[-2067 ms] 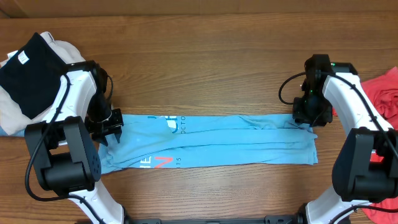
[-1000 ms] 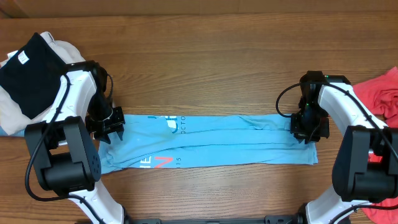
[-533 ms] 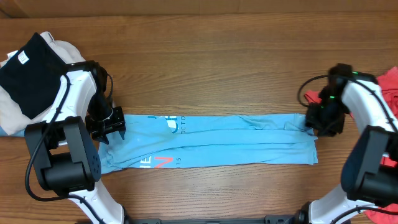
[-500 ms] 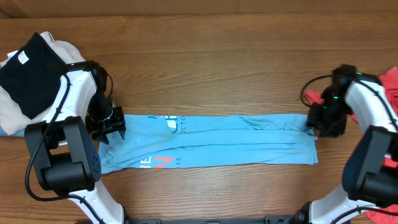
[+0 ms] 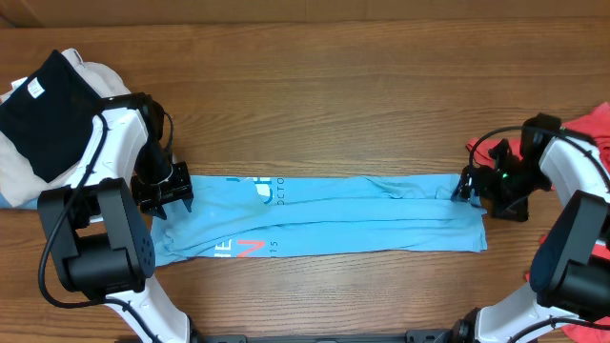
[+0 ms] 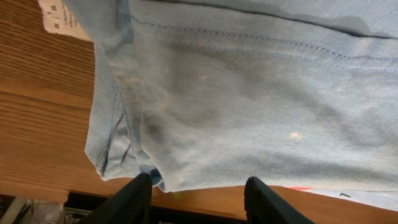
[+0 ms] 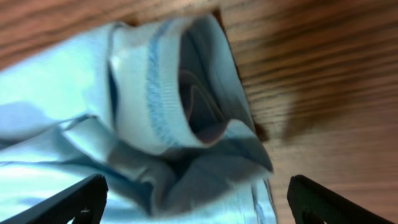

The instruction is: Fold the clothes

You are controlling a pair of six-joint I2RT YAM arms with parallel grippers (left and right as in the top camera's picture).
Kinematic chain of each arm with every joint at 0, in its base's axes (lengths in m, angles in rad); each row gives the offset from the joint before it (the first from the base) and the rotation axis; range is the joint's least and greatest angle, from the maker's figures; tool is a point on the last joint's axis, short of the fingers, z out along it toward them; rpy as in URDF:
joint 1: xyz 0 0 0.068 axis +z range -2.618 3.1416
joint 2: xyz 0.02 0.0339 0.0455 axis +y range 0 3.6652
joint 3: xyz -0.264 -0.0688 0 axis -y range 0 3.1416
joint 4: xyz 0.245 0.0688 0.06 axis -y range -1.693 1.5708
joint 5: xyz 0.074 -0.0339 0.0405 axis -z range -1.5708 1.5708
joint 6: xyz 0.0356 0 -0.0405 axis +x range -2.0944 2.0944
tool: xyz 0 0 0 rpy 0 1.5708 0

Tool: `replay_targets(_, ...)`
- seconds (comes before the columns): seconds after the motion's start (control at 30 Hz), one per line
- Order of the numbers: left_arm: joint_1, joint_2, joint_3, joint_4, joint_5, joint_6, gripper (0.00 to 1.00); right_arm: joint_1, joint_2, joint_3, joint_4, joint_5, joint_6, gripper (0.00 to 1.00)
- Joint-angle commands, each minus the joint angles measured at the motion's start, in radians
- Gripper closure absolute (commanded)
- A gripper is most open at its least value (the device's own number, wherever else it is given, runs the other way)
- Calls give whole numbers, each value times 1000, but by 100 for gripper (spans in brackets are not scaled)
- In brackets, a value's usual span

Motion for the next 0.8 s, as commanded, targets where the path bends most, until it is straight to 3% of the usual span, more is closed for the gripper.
replay_targets(0.0,9,-21,-4,6,8,-5,48,2,-30,-52,34,-49,-18,7)
replay_targets(0.13,9,-21,-4,10,8,-5,48,4,-30,-76,66,-120,-19,17)
replay_targets(0.37,9,-21,-4,11,8,-2,47,4,-30,-82,70,-133,-18,52)
replay_targets(0.63,9,-21,-4,10,8,-2,48,4,-30,-82,80,-132,-18,54)
replay_targets(0.67,9,-21,-4,10,8,-2,47,4,-30,-83,81,-132,-18,50)
replay_targets(0.73,9,-21,-4,10,8,-2,47,4,-30,-83,81,-122,-18,31)
replay_targets(0.77,9,-21,-4,10,8,-2,47,3,-30,-83,82,-101,-16,29)
